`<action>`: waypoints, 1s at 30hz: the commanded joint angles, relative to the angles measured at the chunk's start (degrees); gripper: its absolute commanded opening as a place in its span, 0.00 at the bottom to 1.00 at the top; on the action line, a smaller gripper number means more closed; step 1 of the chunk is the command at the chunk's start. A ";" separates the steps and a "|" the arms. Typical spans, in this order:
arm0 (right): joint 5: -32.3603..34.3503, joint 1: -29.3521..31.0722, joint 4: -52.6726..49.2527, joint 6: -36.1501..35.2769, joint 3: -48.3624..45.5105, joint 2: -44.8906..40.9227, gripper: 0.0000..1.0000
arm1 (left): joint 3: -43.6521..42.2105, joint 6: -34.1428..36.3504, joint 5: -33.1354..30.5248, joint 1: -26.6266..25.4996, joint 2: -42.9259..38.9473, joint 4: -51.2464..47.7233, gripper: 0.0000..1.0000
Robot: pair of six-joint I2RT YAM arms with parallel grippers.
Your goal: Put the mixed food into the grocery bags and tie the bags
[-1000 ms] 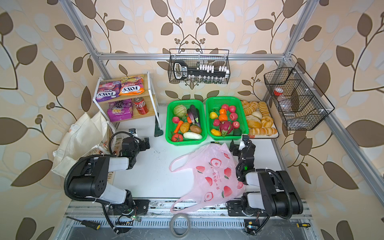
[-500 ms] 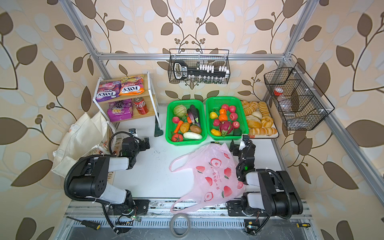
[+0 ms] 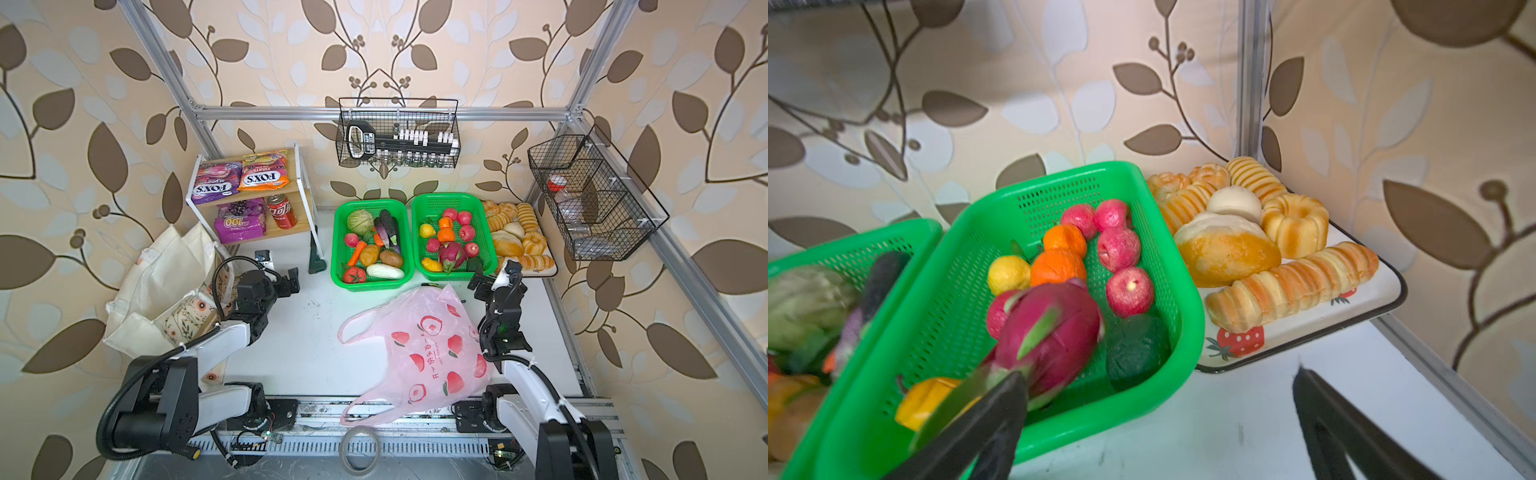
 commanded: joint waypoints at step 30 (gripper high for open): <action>-24.61 17.80 -31.10 23.85 5.54 21.25 0.79 | 34.01 -12.70 10.11 -0.14 -20.79 -56.31 0.99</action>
